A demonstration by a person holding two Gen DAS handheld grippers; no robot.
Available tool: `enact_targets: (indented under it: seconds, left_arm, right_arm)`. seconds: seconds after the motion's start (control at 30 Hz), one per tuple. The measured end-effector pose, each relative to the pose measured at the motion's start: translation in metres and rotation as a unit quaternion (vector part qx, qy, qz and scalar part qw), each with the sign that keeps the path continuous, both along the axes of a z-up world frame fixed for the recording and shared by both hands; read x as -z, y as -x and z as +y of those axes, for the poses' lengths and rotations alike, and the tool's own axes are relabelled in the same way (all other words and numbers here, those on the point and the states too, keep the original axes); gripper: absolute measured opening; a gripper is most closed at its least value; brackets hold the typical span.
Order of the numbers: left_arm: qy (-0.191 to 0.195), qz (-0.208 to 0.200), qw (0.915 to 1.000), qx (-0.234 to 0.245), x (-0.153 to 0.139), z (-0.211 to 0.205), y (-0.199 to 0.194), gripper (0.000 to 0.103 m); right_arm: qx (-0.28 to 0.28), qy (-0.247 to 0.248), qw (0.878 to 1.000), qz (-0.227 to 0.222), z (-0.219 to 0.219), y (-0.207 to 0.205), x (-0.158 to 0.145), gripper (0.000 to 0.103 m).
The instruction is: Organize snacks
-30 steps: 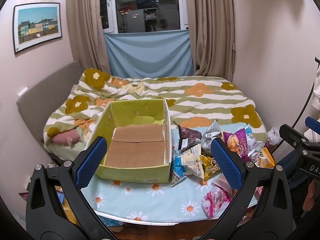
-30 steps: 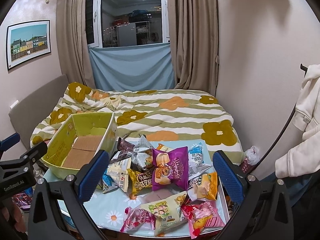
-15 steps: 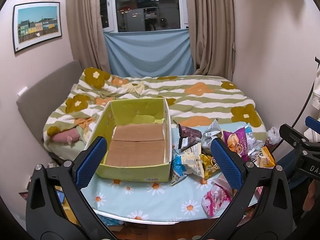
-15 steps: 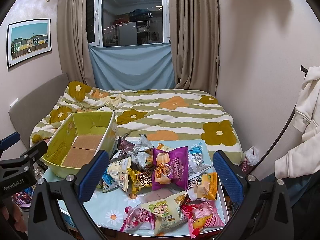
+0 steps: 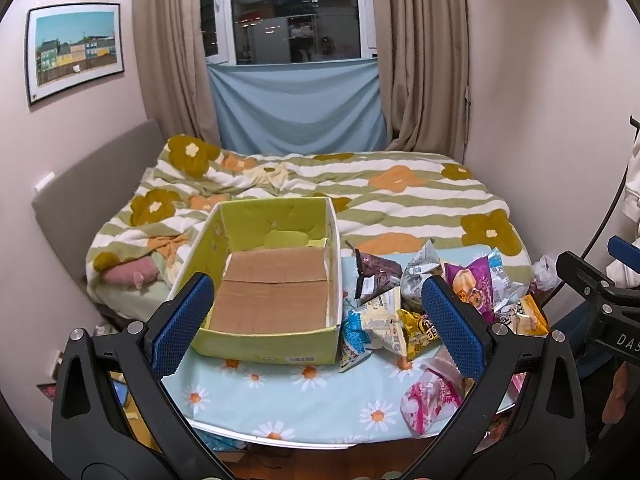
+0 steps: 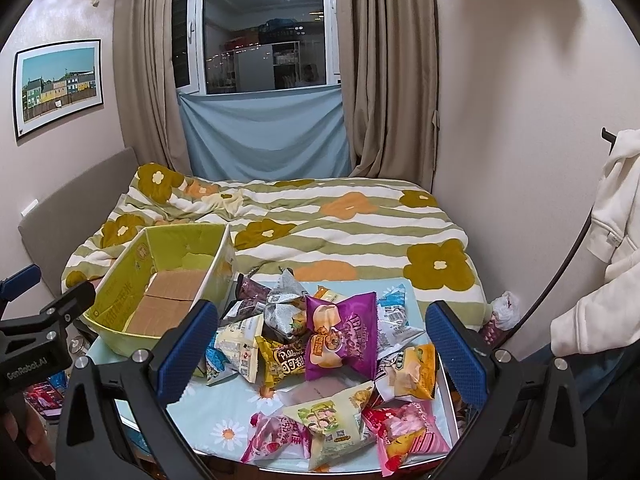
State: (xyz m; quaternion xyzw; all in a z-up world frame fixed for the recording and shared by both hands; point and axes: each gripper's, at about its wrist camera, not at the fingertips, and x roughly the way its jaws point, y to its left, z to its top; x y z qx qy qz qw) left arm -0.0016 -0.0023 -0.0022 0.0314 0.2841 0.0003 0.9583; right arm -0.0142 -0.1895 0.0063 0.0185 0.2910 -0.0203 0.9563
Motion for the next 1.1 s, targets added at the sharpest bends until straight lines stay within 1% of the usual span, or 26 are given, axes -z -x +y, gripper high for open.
enact_targets:
  seconds: [0.7, 0.87, 1.0, 1.07, 1.1]
  left_arm:
    - [0.003, 0.003, 1.0, -0.004, 0.004, 0.002, 0.003, 0.103]
    - [0.002, 0.007, 1.0, -0.001, 0.006, -0.001, 0.003, 0.103]
    - [0.014, 0.021, 0.9997, 0.006, 0.014, -0.005, 0.001, 0.103]
    - [0.018, 0.037, 0.9991, 0.012, 0.023, -0.009, -0.001, 0.103]
    - [0.02, 0.051, 0.9984, 0.017, 0.031, -0.013, -0.003, 0.103]
  right_arm:
    - [-0.002, 0.002, 1.0, 0.002, 0.004, 0.0, 0.004, 0.103]
    - [-0.001, -0.006, 1.0, -0.005, 0.0, 0.004, 0.006, 0.103]
    - [-0.002, -0.012, 1.0, -0.006, -0.009, 0.006, 0.009, 0.103]
    - [0.0, -0.018, 1.0, -0.004, -0.017, 0.007, 0.012, 0.103]
    - [0.001, -0.019, 1.0, -0.001, -0.021, 0.008, 0.016, 0.103]
